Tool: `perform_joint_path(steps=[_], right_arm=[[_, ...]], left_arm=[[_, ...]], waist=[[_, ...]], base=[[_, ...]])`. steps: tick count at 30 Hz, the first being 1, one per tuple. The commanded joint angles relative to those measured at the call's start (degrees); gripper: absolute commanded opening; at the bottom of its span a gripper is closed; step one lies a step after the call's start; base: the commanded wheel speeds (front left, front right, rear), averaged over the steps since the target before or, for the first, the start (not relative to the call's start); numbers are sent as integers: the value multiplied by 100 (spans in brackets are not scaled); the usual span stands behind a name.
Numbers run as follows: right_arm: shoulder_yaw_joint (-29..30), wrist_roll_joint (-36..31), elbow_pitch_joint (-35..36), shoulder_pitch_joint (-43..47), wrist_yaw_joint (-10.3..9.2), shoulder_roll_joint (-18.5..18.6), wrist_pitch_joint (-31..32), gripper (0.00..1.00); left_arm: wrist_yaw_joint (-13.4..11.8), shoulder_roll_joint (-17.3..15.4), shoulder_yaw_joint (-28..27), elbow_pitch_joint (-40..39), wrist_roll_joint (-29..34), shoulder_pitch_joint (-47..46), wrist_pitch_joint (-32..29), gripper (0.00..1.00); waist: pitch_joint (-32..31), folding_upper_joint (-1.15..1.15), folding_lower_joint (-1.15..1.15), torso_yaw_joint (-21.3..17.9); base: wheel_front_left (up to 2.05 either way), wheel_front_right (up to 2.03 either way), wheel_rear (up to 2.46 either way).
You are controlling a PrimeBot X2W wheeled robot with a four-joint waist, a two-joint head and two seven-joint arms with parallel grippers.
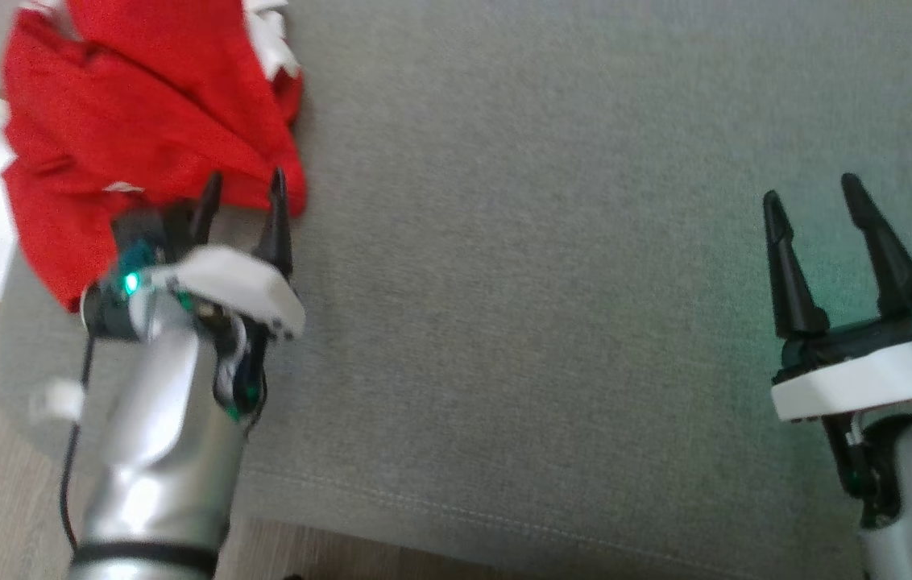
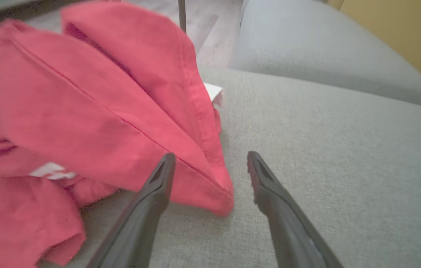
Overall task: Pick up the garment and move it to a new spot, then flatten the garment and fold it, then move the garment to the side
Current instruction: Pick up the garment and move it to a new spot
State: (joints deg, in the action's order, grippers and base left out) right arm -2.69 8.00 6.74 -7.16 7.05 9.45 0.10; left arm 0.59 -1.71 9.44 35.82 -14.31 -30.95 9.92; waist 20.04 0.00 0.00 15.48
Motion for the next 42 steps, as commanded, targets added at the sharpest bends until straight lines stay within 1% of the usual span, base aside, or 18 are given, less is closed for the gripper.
perform_joint_path(steps=[1,8,11,13,14,15,16,23,24,26,29,32,35,39,42], right_arm=[[-103,33,215,-163,44,76,17,100],[-113,61,202,-253,44,118,-17,100],[-135,73,179,-292,44,120,-24,100],[-140,84,165,-312,44,123,-28,100],[-138,87,157,-319,44,123,-32,100],[-132,92,149,-323,44,121,-36,100],[-128,94,140,-327,44,119,-40,100],[-60,63,67,-266,44,59,-94,100],[-60,63,67,-266,44,59,-94,100],[-39,31,36,-219,44,36,-125,100],[-25,-10,6,-139,44,-49,-162,100],[-2,-42,-10,-57,44,-146,-186,100],[23,-35,-34,32,44,-226,-203,100],[40,-22,-61,136,44,-320,-234,100],[63,-16,-67,202,44,-379,-257,100]], left_arm=[[20,-133,-227,-9,-40,-273,-53,100],[55,-137,-296,1514,-295,-1254,-916,100],[111,-135,-273,2017,-378,-1501,-1300,100],[160,-133,-249,2241,-417,-1625,-1428,100],[184,-133,-219,2323,-411,-1674,-1449,89],[195,-134,-188,2368,-390,-1716,-1396,30],[187,-147,-160,2405,-361,-1746,-1324,0],[52,-283,24,2254,-108,-1697,-223,0],[52,-283,24,2254,-108,-1697,-223,0],[3,-323,62,2094,-46,-1619,108,0],[-94,-412,98,1712,46,-1450,361,0],[-231,-519,126,1069,165,-1212,464,0],[-367,-595,169,192,292,-899,492,0],[-483,-694,248,-1051,420,-442,494,0],[-530,-731,356,-1924,487,-117,378,0]], waist=[[271,0,0,-191],[519,0,0,-251],[544,0,0,-261],[550,0,0,-257],[548,0,0,-252],[542,0,0,-244],[531,0,0,-237],[256,0,0,-168],[256,0,0,-168],[108,0,0,-148],[-106,0,0,-128],[-318,0,0,-121],[-508,0,0,-130],[-714,0,0,-208],[-824,0,0,-318]], base=[[0,0,0],[0,0,0],[0,0,0],[0,0,0],[0,0,0],[0,0,0],[0,0,0],[0,0,0],[0,0,0],[0,0,0],[0,0,0],[0,0,0],[0,0,0],[0,0,0],[0,0,0]])
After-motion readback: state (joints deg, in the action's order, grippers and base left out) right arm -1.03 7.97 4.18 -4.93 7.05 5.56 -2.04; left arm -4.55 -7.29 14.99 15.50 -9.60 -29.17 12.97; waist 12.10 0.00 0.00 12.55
